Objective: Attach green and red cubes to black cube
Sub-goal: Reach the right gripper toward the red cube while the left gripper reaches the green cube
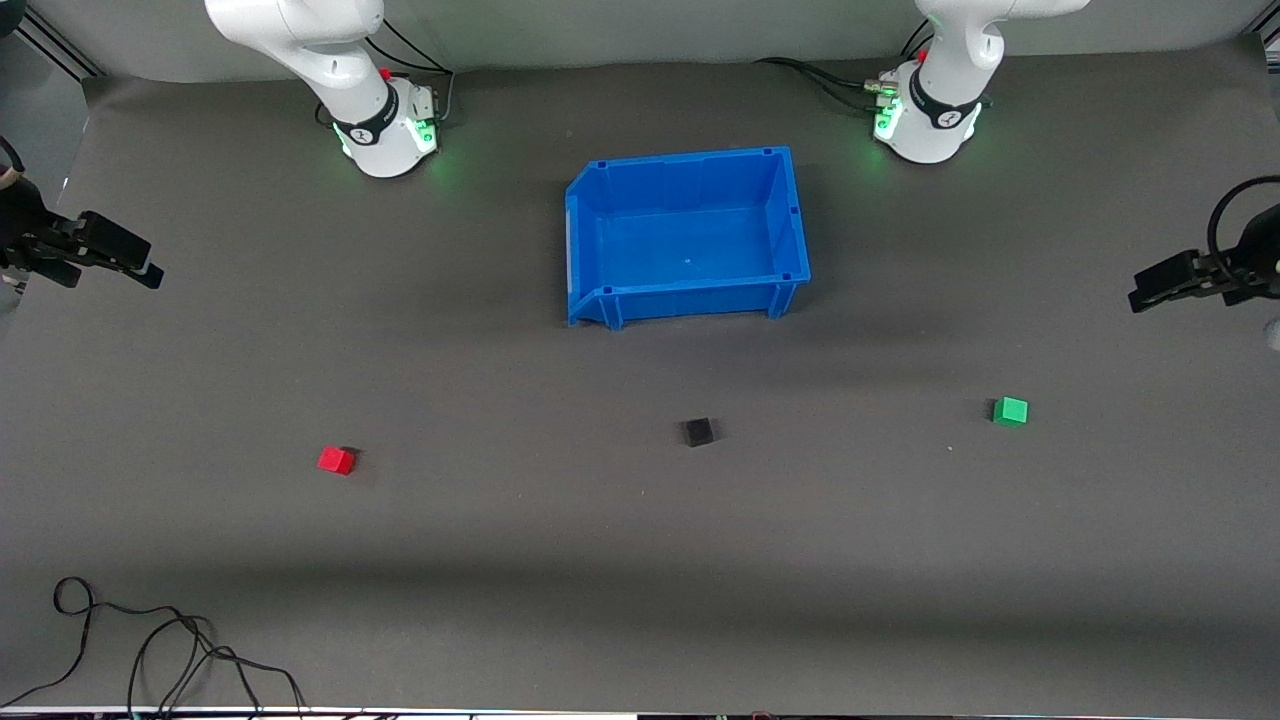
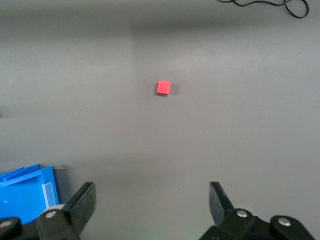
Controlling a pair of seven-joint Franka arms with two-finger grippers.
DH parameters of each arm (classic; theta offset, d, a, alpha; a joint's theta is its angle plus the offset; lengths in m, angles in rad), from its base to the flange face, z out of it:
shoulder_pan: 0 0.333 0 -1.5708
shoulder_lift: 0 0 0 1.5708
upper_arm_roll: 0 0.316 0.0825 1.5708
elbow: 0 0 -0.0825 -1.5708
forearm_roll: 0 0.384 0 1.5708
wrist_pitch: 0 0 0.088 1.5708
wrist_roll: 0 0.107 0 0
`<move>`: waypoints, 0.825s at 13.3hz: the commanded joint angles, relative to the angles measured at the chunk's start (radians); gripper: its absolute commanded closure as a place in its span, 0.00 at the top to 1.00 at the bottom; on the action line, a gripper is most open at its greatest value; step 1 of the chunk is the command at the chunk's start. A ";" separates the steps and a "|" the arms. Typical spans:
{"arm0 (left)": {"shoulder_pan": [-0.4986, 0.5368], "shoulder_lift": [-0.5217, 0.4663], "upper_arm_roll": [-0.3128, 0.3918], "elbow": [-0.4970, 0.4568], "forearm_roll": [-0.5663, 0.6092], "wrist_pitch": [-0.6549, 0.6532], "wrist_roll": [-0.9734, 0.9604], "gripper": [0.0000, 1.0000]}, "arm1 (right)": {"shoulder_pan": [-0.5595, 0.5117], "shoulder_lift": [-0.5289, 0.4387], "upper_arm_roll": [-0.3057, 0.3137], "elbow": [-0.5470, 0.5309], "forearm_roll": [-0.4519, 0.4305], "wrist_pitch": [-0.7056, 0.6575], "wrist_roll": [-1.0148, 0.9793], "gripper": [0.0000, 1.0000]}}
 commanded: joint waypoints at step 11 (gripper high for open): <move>0.069 0.143 0.003 -0.019 0.076 0.071 -0.745 1.00 | -0.011 0.243 0.006 0.011 -0.015 0.088 -0.034 1.00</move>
